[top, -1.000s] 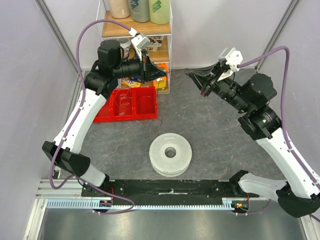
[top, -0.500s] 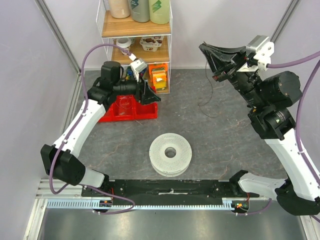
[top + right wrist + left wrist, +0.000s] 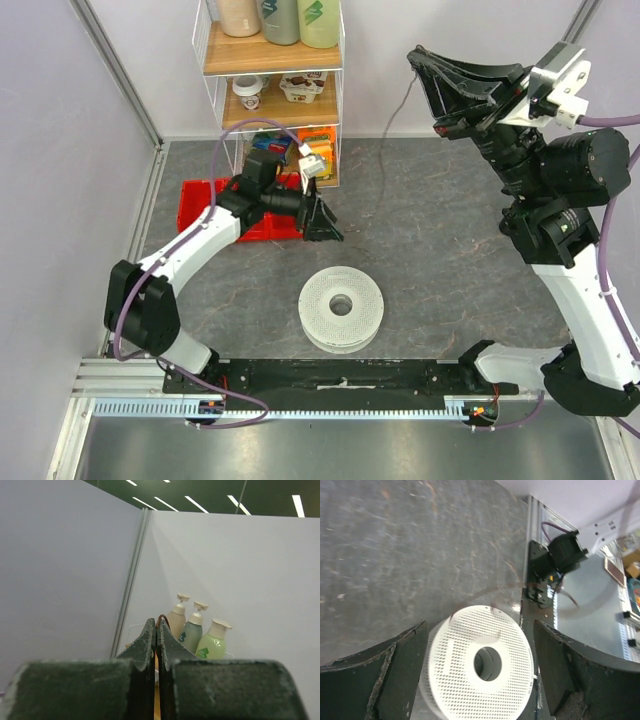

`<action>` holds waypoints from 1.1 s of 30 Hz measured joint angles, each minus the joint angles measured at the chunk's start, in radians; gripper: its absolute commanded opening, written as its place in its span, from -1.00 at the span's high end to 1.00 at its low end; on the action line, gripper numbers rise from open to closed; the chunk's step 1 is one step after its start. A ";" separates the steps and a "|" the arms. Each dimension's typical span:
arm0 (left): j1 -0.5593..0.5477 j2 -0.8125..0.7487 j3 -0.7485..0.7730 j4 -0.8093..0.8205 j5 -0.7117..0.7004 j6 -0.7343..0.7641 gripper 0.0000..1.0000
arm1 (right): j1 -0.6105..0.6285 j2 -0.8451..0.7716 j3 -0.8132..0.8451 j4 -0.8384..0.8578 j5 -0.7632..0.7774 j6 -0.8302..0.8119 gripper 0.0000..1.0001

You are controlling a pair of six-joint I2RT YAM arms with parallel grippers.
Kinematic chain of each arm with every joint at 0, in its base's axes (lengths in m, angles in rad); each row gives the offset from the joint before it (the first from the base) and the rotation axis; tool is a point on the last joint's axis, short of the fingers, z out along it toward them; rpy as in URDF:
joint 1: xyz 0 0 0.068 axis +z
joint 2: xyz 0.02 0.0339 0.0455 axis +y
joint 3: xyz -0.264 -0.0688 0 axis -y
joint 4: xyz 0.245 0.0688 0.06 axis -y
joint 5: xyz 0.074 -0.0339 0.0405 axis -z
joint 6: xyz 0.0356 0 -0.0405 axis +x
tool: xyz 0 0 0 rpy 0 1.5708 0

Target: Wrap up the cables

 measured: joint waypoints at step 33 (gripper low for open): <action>-0.019 0.076 -0.064 0.011 -0.083 -0.161 0.97 | 0.000 0.069 0.143 0.098 0.101 0.001 1.00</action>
